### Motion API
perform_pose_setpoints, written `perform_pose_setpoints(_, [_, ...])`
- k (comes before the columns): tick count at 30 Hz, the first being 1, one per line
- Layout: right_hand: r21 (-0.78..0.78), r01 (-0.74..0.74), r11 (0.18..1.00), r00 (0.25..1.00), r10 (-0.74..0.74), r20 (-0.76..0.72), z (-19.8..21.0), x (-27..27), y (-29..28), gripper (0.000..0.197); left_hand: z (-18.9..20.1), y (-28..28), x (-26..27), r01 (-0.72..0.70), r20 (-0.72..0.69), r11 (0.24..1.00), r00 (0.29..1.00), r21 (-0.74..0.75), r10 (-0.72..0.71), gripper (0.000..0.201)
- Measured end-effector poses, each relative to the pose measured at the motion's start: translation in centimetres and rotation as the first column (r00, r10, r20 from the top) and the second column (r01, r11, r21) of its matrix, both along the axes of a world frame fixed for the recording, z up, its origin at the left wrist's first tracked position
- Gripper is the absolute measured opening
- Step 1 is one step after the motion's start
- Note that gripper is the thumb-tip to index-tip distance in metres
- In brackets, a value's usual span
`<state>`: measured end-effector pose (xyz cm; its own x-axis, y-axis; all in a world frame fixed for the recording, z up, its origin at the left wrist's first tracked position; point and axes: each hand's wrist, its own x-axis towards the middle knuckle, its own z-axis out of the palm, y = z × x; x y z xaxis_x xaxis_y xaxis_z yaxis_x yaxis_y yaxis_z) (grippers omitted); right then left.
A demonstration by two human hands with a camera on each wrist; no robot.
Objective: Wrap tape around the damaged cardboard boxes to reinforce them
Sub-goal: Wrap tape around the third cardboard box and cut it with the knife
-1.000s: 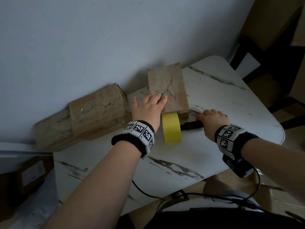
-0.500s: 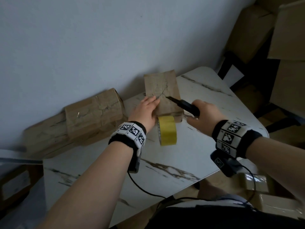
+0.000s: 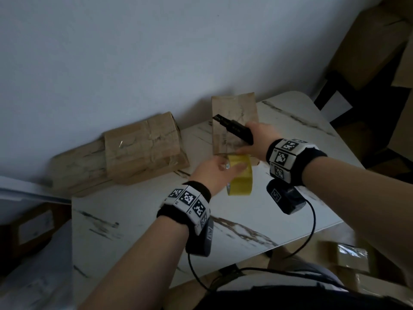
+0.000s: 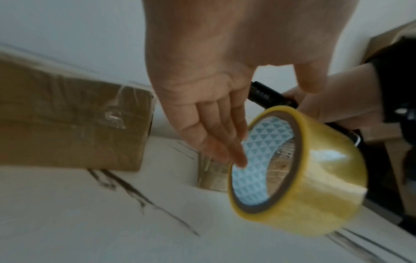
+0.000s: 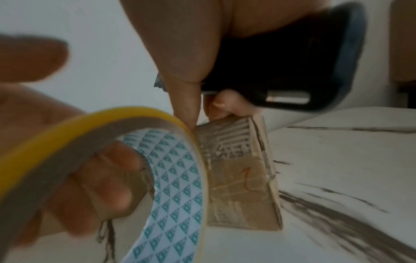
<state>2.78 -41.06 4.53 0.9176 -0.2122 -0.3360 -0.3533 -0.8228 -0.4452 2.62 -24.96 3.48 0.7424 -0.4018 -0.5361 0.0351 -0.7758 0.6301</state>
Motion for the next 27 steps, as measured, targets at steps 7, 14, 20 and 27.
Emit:
perform_pose_setpoints(7, [-0.027,-0.021,0.999,0.999,0.020,-0.025,-0.6,0.2,-0.2,0.041,-1.7,-1.1,-1.2,-0.133,-0.153,0.981,0.982,-0.141,0.111,0.070])
perform_pose_setpoints(14, [-0.039,-0.054,0.998,0.998,0.053,-0.030,-0.3,0.3,0.0,0.046,-2.2,-1.5,-1.7,-0.318,-0.246,0.932,0.930,-0.173,0.272,0.042])
perform_pose_setpoints(20, [-0.063,-0.063,0.996,0.997,0.060,-0.049,-0.1,0.2,0.1,0.049,-2.1,-1.8,-1.3,-0.315,-0.180,0.941,0.940,-0.123,0.291,0.065])
perform_pose_setpoints(27, [-0.101,-0.077,0.992,0.997,0.074,-0.035,-0.2,0.2,0.4,0.056,-2.5,-1.9,-1.5,-0.400,-0.245,0.904,0.901,-0.151,0.358,0.051])
